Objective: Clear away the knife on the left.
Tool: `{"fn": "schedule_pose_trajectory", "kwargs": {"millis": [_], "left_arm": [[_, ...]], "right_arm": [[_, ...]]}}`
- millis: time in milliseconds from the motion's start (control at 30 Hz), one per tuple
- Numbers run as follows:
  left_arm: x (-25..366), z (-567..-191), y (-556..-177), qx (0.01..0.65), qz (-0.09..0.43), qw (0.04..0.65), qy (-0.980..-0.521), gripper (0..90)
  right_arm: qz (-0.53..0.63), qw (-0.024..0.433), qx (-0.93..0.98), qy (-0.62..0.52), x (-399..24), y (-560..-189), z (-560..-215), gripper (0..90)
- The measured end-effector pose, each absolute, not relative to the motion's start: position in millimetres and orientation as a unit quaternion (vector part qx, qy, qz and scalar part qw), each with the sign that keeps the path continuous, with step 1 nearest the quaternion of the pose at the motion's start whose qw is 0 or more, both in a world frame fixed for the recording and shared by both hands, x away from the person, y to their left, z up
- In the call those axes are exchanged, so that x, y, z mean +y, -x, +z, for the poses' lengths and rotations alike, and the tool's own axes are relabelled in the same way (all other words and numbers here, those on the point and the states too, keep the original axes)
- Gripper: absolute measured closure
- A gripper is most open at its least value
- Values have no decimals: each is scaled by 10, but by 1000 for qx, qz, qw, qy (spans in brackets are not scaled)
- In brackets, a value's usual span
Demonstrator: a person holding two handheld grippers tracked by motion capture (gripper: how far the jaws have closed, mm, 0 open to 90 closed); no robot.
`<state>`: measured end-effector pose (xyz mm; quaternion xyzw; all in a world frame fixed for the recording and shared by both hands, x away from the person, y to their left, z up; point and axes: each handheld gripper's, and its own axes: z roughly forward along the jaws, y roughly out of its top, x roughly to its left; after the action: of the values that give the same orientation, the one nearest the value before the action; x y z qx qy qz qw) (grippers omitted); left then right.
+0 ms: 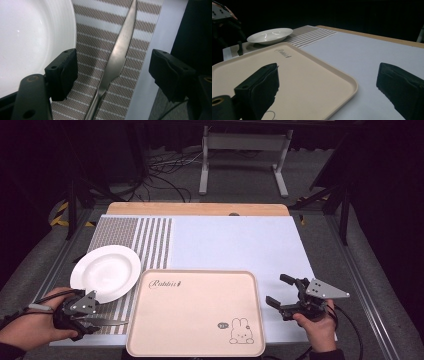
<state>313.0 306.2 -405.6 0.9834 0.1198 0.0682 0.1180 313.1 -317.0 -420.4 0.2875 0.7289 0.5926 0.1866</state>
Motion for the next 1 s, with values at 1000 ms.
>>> {"fn": "schedule_pose_trajectory", "kwargs": {"millis": [1000], "left_arm": [[3213,-4233,-3349,55,30,-19,-998,568]], "right_arm": [[596,179,735,-270,-3166,-3132,-4200,56]]}}
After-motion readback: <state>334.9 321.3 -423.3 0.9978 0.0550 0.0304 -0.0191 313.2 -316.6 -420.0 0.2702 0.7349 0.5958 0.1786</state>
